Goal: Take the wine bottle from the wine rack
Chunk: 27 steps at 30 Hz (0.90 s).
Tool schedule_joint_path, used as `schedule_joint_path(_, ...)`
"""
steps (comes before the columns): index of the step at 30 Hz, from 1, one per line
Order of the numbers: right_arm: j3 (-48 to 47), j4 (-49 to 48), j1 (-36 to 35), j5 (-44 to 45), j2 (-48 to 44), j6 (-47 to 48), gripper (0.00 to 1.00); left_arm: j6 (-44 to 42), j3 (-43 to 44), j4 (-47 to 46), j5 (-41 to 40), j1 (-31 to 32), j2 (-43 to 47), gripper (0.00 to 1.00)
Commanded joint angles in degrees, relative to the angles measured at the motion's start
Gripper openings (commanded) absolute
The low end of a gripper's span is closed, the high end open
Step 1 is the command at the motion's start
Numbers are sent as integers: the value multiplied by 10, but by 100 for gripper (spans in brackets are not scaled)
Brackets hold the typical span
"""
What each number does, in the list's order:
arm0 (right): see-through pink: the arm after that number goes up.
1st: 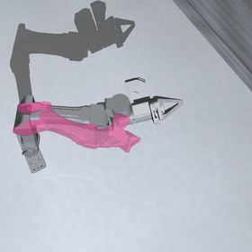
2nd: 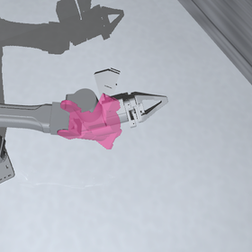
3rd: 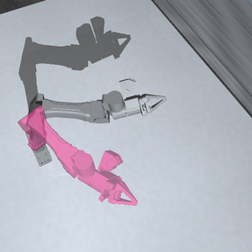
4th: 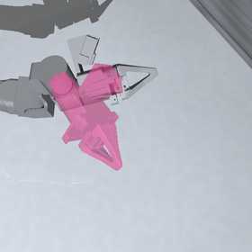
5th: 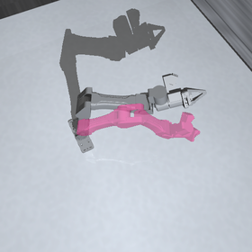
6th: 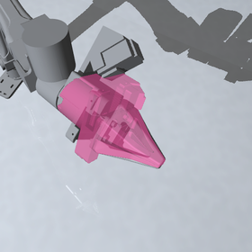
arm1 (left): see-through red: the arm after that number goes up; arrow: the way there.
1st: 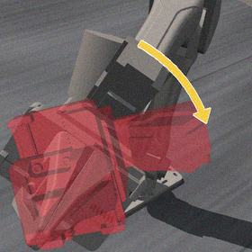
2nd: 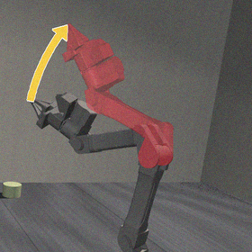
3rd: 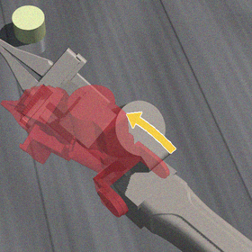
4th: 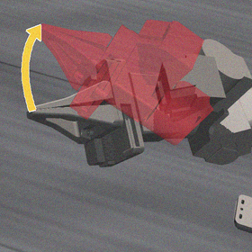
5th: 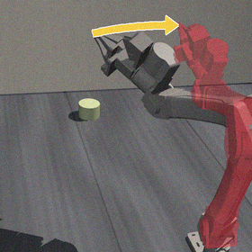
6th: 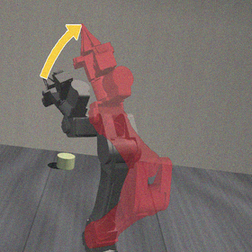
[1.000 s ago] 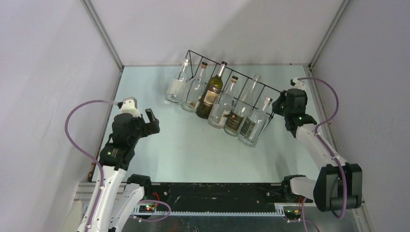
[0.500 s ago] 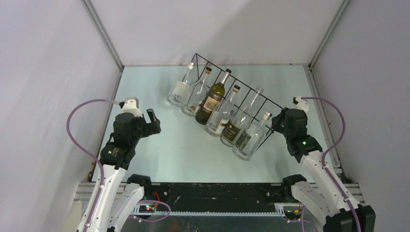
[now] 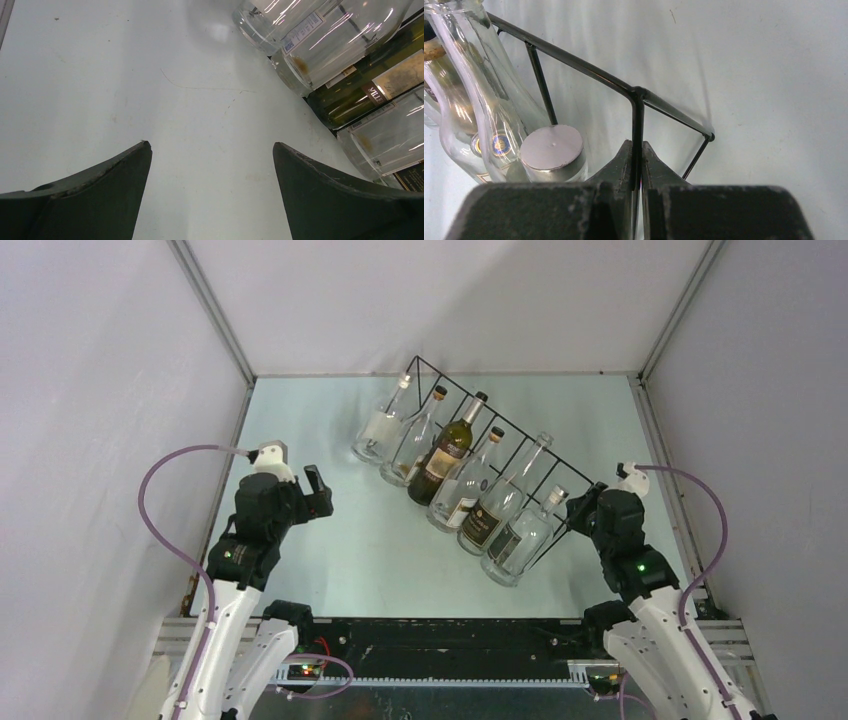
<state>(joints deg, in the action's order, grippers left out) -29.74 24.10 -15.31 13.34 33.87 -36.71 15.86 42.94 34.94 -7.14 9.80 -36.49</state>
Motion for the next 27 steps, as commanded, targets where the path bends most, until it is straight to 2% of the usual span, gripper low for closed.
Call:
schedule_joint_path(1,3,60,-4,16,-19,4,7,-16,1,-10,-1,4,-2,98)
schedule_joint_path(6,2,65,-4,20,-31,5,12,-16,1,-10,0,4,-3,98)
schedule_joint_path(8,2,67,-3,17,-33,3,17,-16,1,-10,1,4,-3,98)
schedule_joint_path(10,2,67,-2,9,-35,3,26,-15,1,-9,1,4,-4,98)
schedule_joint_path(14,-5,72,1,0,-42,4,35,-16,1,-9,1,4,-4,98)
schedule_joint_path(27,-81,141,10,-11,-92,49,52,-15,3,-6,-5,4,-4,98)
